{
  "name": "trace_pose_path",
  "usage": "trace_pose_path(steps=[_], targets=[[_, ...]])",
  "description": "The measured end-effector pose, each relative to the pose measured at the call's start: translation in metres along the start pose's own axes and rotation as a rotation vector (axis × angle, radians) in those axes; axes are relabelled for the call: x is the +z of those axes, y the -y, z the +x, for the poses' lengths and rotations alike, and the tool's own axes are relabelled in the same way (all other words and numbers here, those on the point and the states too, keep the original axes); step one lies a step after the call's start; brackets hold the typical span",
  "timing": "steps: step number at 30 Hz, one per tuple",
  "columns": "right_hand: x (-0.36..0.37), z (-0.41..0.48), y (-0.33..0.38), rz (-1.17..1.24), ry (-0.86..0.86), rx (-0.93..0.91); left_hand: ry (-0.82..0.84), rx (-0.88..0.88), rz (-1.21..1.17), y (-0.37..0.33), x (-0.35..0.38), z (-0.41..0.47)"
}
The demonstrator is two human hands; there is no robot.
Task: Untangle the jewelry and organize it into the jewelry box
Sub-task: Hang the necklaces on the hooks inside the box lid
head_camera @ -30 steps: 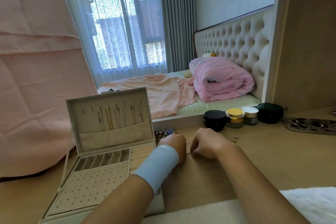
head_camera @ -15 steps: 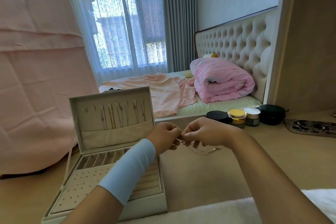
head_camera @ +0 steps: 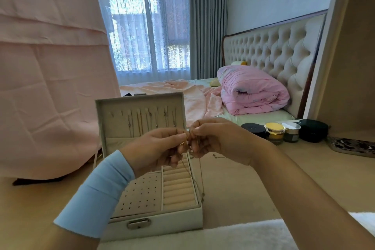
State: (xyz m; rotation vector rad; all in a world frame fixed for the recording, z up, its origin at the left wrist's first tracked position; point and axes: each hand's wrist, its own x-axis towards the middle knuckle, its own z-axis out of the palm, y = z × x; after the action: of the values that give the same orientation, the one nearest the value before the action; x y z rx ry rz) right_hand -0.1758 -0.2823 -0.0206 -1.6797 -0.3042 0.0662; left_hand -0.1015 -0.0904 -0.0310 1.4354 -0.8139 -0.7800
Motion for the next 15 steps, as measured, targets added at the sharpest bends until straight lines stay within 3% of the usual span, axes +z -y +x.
trace_pose_path(steps=[7,10,15], targets=[[0.023,0.011,-0.001,0.115,0.036,-0.038,0.111,-0.014,0.126,-0.012,-0.030,-0.022],[0.033,0.016,0.005,0.170,0.032,-0.025,0.027,0.011,0.236,-0.020,-0.041,-0.030],[0.049,0.034,0.015,0.146,0.005,-0.008,-0.139,0.137,0.196,-0.027,-0.061,-0.046]])
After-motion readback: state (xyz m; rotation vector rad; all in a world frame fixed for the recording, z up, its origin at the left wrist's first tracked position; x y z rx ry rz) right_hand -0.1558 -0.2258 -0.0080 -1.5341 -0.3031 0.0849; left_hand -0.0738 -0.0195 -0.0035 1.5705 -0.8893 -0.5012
